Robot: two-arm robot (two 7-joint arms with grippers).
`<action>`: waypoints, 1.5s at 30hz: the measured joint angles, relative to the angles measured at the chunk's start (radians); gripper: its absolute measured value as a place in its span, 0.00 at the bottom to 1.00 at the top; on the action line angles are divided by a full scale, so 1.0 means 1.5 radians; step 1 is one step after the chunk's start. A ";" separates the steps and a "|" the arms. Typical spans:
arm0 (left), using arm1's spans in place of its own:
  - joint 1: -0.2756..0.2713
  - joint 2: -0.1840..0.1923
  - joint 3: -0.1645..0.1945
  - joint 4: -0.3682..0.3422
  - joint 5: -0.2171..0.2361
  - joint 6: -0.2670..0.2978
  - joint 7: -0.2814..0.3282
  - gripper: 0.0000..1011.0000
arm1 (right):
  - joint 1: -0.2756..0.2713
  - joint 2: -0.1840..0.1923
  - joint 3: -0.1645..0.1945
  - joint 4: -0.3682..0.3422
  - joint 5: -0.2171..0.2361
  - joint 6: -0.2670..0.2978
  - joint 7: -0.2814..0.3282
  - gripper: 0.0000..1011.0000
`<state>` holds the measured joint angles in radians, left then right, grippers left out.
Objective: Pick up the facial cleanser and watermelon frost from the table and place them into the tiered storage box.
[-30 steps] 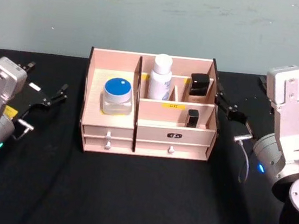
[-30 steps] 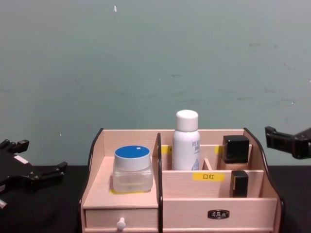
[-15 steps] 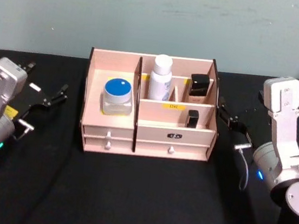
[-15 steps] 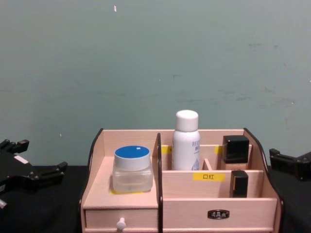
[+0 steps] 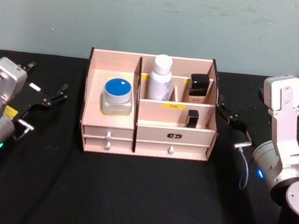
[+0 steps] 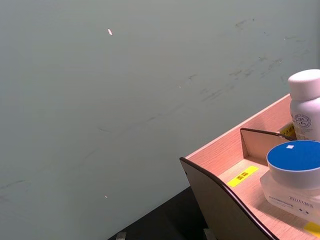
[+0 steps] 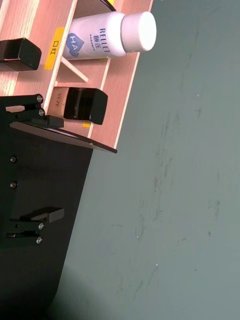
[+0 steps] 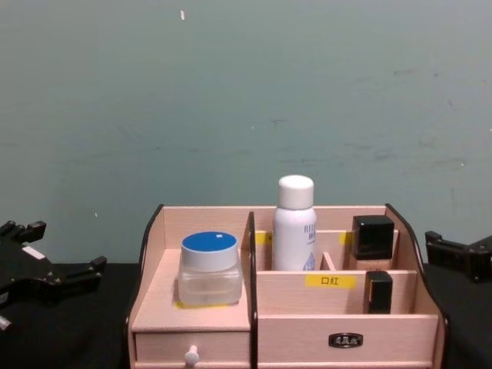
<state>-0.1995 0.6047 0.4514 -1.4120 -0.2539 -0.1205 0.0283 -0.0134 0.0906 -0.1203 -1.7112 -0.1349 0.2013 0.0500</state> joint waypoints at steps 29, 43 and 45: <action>0.000 0.000 0.000 0.000 0.000 0.000 0.000 0.99 | 0.000 0.001 -0.001 -0.002 0.001 0.001 -0.001 0.99; 0.000 0.000 0.000 0.000 0.000 0.000 0.000 0.99 | 0.000 0.001 -0.001 -0.002 0.001 0.001 -0.001 0.99; 0.000 0.000 0.000 0.000 0.000 0.000 0.000 0.99 | 0.000 0.001 -0.001 -0.002 0.001 0.001 -0.001 0.99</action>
